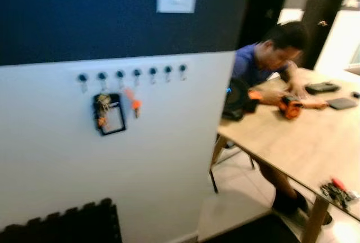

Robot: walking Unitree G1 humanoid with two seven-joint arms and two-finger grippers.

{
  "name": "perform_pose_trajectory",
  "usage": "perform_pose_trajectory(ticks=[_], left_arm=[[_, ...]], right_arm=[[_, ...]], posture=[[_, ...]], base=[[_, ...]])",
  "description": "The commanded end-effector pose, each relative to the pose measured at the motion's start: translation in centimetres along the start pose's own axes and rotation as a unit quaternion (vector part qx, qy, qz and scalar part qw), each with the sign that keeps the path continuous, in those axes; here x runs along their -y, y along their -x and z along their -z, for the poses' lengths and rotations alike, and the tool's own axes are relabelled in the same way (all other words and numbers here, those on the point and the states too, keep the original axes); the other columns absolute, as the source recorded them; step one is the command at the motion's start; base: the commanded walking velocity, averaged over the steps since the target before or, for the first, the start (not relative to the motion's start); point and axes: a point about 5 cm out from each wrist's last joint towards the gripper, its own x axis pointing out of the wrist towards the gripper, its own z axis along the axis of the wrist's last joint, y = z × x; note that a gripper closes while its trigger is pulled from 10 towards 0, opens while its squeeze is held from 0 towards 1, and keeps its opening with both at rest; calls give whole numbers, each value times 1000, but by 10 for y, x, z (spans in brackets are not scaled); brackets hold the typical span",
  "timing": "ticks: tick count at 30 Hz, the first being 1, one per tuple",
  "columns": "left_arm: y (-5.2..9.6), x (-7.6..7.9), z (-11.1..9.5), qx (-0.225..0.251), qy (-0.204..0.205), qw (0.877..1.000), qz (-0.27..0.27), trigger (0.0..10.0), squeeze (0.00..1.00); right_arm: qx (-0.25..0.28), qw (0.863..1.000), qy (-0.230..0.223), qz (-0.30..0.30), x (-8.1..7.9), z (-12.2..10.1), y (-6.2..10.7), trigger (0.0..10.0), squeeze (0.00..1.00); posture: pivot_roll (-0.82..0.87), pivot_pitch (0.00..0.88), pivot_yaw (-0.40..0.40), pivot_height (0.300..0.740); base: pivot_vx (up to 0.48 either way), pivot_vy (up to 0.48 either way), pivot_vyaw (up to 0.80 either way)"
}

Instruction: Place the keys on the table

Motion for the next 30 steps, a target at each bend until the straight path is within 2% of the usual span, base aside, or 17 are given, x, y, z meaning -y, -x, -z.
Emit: perform_pose_trajectory(ticks=[1,25,29,30], left_arm=[[1,0,3,-7,-2,1000,2,10000,0],[3,-4,8,-16,0,1000,0,10000,0],[3,-6,8,-15,9,1000,-7,10000,0],[3,-7,7,-13,23,1000,-13,10000,0]], right_arm=[[3,1000,0,5,3,-1,1,10000,0],[0,1000,0,2,3,1,1,10000,0],[-1,1000,1,2,3,1,1,10000,0],[-1,1000,2,1,3,1,1,10000,0]], posture=[[52,9,26,740],[55,12,25,740],[56,8,23,740],[57,7,22,740]], base=[[0,0,-800],[0,0,-800],[0,0,-800],[0,0,-800]])
